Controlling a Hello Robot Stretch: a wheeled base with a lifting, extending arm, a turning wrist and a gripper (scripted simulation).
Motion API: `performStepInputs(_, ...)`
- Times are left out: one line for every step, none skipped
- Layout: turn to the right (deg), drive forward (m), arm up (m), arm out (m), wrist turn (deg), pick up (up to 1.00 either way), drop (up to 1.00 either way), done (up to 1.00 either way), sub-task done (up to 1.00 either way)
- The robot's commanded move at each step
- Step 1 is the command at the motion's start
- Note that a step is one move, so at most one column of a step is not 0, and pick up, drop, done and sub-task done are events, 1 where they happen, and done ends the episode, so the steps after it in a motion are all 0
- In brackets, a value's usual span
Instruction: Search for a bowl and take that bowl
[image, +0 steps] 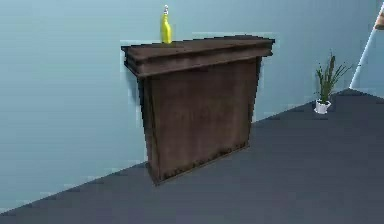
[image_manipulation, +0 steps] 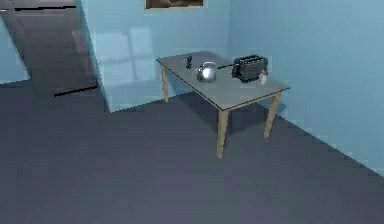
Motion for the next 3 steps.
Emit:
performStepInputs(33.0, 0.0, 0.0, 0.0, 0.0, 0.0, 0.0, 0.0, 0.0)
performStepInputs(0.0, 0.2, 0.0, 0.0, 0.0, 0.0, 0.0, 0.0, 0.0)
performStepInputs(-45.0, 0.0, 0.0, 0.0, 0.0, 0.0, 0.0, 0.0, 0.0)
